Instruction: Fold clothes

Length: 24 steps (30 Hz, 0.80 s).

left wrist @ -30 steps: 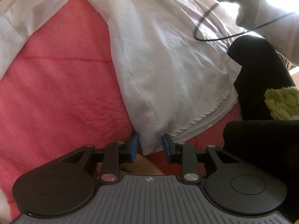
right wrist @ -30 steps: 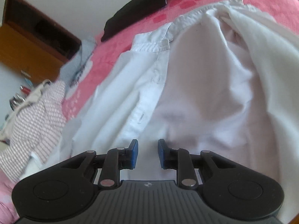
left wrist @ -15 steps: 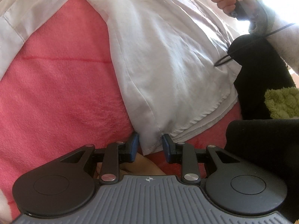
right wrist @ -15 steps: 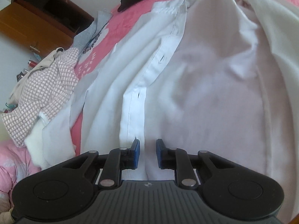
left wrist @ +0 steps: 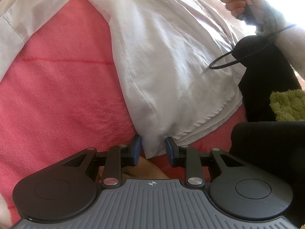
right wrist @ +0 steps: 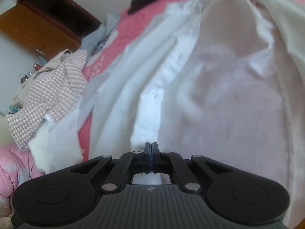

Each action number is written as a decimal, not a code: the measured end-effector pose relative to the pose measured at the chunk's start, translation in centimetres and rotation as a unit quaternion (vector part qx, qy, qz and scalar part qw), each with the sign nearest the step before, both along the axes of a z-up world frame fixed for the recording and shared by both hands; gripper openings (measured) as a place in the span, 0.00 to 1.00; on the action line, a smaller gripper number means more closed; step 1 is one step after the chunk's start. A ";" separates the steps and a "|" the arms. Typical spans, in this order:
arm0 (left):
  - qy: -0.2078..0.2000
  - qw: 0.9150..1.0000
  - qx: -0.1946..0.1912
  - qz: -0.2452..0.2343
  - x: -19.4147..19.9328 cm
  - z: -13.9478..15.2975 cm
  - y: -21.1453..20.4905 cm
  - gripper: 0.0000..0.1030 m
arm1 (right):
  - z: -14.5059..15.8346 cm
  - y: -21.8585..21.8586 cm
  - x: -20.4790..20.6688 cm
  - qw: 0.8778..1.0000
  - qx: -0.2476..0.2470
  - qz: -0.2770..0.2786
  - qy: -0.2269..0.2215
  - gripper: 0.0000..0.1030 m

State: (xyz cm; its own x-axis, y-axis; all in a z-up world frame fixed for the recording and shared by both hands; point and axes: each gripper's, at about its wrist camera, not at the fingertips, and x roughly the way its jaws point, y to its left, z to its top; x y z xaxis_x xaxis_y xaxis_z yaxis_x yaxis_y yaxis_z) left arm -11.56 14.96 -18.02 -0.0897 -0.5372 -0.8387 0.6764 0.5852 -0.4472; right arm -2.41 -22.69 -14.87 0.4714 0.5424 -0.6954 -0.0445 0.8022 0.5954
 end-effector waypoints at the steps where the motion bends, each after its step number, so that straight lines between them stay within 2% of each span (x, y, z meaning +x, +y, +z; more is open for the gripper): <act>1: 0.000 1.000 0.000 0.000 0.0 0.0 0.0 0.28 | 0.6 -0.1 -0.5 1.000 0.002 -0.004 -0.010 0.00; 4: 0.000 1.000 0.000 -0.001 0.0 0.0 -0.1 0.28 | 1.8 -0.8 -1.7 0.999 0.003 -0.021 -0.029 0.00; 10: -0.002 1.000 0.001 -0.002 0.0 0.0 -0.1 0.28 | 0.1 -1.3 -0.9 0.999 0.006 -0.036 0.030 0.02; 14: -0.001 1.000 0.002 -0.003 0.1 0.0 -0.1 0.28 | -0.2 0.3 -0.6 0.999 -0.030 -0.013 0.023 0.07; 16: -0.001 1.000 0.001 -0.003 0.1 0.0 -0.1 0.28 | -0.2 1.2 -0.5 0.999 -0.049 0.000 0.018 0.15; 18: 0.000 1.000 0.001 -0.002 0.1 -0.1 0.0 0.28 | -0.3 2.1 -0.5 0.998 -0.068 0.013 0.012 0.19; 24: 0.002 1.000 -0.001 -0.001 0.0 -0.1 -0.1 0.28 | -0.6 4.3 0.1 0.992 -0.118 0.042 -0.003 0.20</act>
